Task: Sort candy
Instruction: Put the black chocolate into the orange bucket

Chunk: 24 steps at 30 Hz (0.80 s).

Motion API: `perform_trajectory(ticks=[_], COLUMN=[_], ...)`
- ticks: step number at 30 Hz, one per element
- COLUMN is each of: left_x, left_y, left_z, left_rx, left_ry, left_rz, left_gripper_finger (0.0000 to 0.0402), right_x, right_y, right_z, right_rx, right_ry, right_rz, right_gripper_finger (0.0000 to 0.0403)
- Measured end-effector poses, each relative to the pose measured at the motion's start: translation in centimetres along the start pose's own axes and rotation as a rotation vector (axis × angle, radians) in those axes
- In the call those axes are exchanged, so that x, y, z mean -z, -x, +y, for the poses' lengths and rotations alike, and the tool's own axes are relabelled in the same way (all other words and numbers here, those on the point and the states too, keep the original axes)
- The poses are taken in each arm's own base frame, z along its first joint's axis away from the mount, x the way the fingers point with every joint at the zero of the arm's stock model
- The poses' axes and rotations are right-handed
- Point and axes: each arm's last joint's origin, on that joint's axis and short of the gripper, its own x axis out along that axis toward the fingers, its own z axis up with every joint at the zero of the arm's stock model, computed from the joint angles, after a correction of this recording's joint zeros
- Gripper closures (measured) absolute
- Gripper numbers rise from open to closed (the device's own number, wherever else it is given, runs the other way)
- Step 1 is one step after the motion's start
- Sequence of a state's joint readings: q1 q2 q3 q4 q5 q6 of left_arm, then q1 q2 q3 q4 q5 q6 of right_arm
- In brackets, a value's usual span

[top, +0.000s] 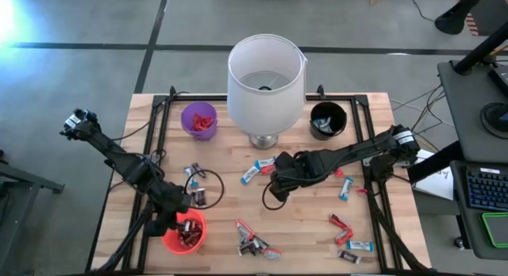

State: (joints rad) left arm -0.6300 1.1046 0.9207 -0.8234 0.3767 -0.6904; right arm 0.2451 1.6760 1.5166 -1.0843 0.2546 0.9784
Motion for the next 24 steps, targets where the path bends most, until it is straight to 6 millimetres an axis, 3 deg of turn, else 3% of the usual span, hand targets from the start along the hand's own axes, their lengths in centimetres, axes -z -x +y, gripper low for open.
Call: perform_trajectory(ticks=[13,18,24], left_x=[0.5,1.2,1.6], left_y=[0.0,0.2,0.5], left_z=[0.4,1.3,2.4], left_rx=[-0.038,-0.188,-0.417], left_ry=[-0.033,-0.026,-0.044], left_rz=[0.047,0.083,0.046], left_gripper_finger=[0.0291,0.0275,0.0274], right_x=[0.0,0.0,0.7], right_y=[0.0,0.0,0.0], right_z=[0.0,-0.2,-2.2], right_rx=[0.007,0.028,0.219], right_ry=[-0.086,-0.082,-0.093], right_rz=[-0.005,-0.010,0.080], right_gripper_finger=[0.0188,0.0188,0.0188])
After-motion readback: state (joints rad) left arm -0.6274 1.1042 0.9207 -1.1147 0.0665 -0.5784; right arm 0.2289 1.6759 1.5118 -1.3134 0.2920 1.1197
